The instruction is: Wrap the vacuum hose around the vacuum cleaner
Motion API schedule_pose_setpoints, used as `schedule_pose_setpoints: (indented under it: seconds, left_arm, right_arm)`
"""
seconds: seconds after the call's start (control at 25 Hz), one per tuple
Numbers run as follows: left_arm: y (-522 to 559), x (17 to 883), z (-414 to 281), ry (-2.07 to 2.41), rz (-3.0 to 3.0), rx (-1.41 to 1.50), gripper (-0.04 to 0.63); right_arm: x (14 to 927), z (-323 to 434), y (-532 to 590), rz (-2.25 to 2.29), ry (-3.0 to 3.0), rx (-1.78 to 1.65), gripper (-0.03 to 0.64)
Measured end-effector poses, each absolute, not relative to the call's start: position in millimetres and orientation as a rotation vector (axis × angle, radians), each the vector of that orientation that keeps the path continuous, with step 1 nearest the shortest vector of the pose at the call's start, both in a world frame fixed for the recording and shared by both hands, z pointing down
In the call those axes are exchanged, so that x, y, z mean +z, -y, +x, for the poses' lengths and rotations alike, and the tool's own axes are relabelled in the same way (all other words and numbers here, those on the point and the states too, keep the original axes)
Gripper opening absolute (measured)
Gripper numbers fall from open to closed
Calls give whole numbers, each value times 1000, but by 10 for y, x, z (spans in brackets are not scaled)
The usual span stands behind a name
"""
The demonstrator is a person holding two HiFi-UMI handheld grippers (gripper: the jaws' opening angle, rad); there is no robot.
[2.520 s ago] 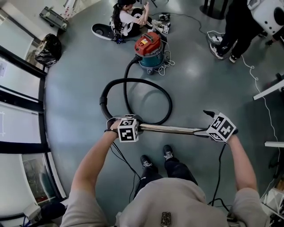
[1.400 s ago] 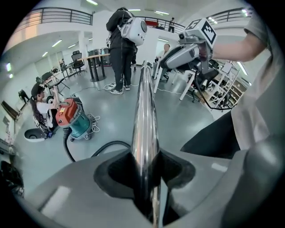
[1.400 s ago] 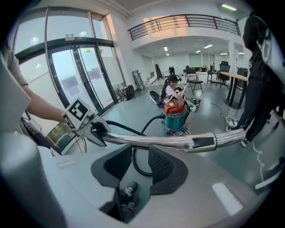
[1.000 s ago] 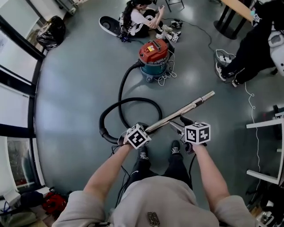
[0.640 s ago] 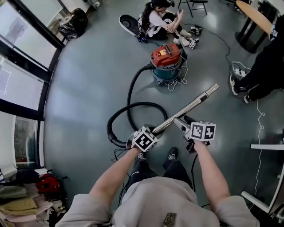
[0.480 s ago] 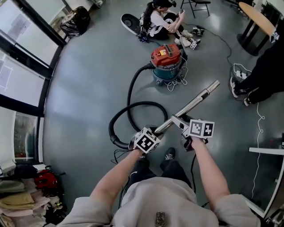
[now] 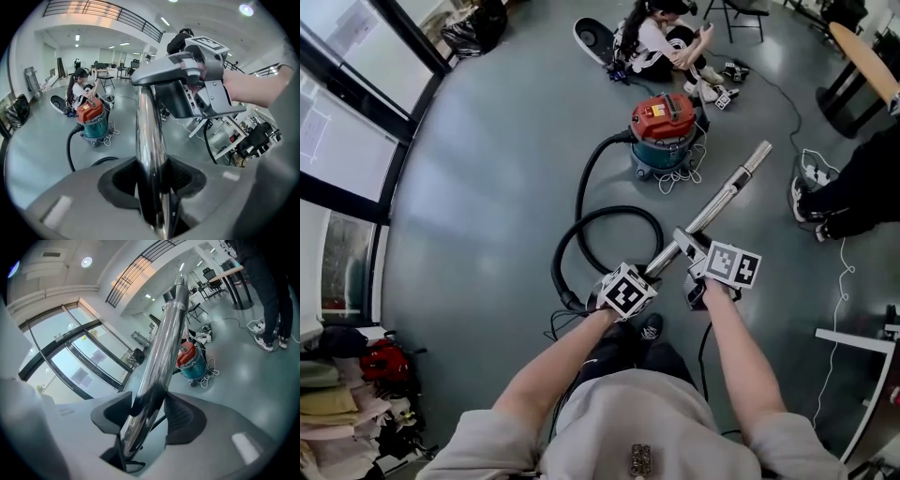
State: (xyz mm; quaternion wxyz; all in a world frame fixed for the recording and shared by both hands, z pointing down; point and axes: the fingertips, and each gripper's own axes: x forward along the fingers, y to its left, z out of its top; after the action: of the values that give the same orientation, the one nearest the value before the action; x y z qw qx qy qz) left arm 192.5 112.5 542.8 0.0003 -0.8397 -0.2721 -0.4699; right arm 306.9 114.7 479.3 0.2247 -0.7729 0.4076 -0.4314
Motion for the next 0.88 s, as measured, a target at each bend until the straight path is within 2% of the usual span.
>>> schedule_pose_setpoints:
  seconds: [0.16, 0.68, 0.88]
  left_arm:
    - [-1110, 5403, 2046, 885, -2712, -1452, 164]
    - [-692, 5420, 2151, 974, -2727, -1430, 176]
    - [-473, 5258, 2204, 892, -2726, -1435, 204]
  right_arm:
    - [4669, 3196, -957, -2200, -1192, -1173, 242]
    - [4434, 3300, -428, -2181, -1202, -1133, 193]
    - [4272, 3563, -533, -2216, -1227, -1093, 193]
